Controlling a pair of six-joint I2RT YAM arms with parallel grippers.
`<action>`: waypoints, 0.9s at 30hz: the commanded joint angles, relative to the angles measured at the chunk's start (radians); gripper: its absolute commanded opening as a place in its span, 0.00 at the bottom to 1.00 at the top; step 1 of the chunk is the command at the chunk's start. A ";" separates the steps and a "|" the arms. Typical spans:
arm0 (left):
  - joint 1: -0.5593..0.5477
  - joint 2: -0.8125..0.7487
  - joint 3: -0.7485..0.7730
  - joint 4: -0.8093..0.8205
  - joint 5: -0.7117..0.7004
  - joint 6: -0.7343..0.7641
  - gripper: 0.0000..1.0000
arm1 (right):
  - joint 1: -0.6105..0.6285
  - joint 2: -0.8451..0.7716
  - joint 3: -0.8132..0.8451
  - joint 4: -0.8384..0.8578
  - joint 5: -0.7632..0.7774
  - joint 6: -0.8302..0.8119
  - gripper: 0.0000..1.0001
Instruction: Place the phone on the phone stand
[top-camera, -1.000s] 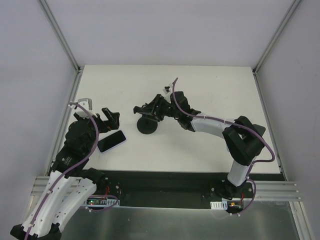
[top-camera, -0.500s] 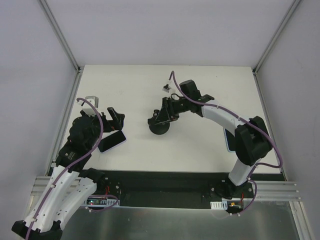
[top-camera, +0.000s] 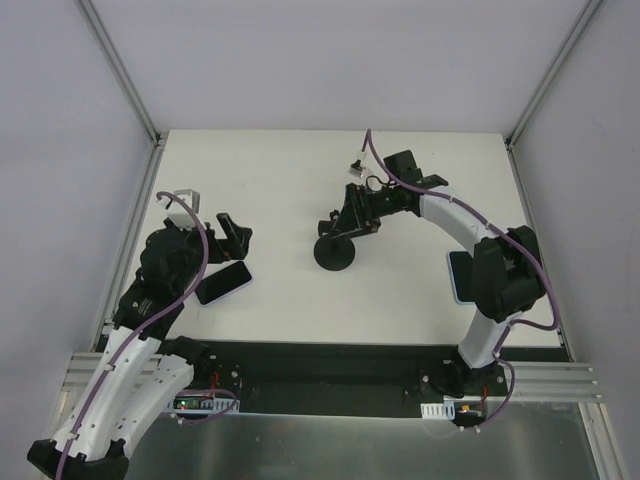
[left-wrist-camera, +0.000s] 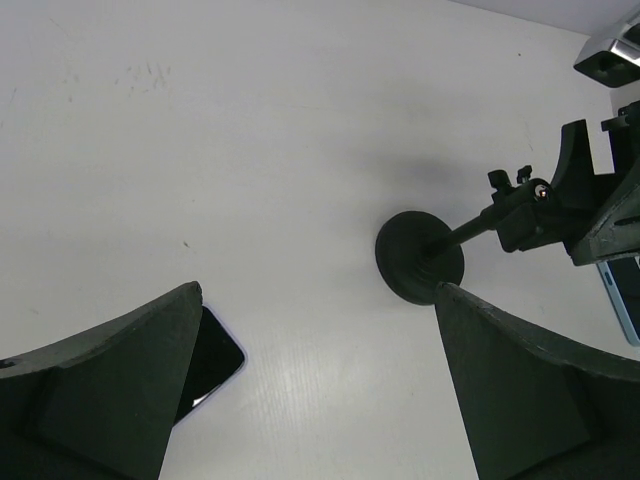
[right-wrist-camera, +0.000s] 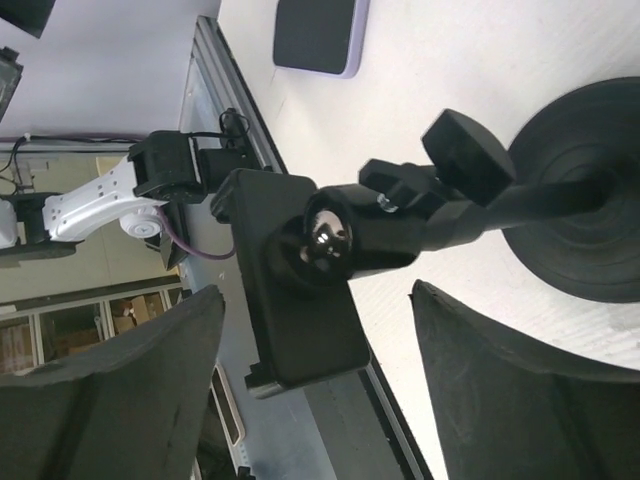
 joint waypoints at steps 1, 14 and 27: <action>0.010 0.045 0.022 0.040 0.039 0.005 0.99 | -0.014 -0.049 0.032 -0.043 0.070 -0.055 0.84; 0.351 0.292 0.083 -0.173 0.150 -0.337 0.99 | -0.029 -0.495 -0.234 0.024 0.182 -0.072 0.96; 0.594 0.734 0.105 -0.072 0.189 -0.462 0.99 | -0.008 -0.743 -0.350 0.085 0.252 -0.095 0.96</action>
